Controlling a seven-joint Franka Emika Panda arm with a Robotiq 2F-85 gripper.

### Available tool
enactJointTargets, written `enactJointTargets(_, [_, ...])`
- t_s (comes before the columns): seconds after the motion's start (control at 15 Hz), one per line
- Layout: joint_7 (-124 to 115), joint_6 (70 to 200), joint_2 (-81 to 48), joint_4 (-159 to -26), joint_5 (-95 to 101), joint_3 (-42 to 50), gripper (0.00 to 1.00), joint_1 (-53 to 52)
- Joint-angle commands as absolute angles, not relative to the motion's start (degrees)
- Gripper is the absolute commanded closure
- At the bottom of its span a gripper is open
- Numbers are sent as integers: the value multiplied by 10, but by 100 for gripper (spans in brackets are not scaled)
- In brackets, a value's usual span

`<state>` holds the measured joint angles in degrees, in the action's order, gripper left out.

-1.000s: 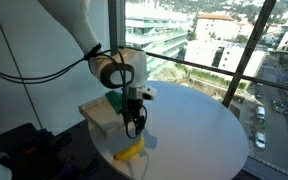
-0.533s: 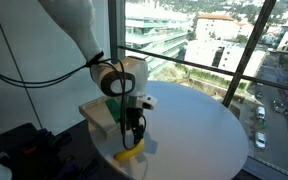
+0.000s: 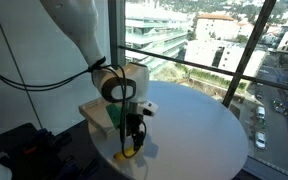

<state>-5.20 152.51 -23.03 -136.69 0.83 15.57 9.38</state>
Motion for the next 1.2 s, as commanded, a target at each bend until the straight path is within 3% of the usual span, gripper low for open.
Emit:
enactJointTargets(0.0, [-66,1540,-242,-1360,21,160,0,93])
enactJointTargets(1.13, [-64,1571,-297,-1339,10,157,0,95])
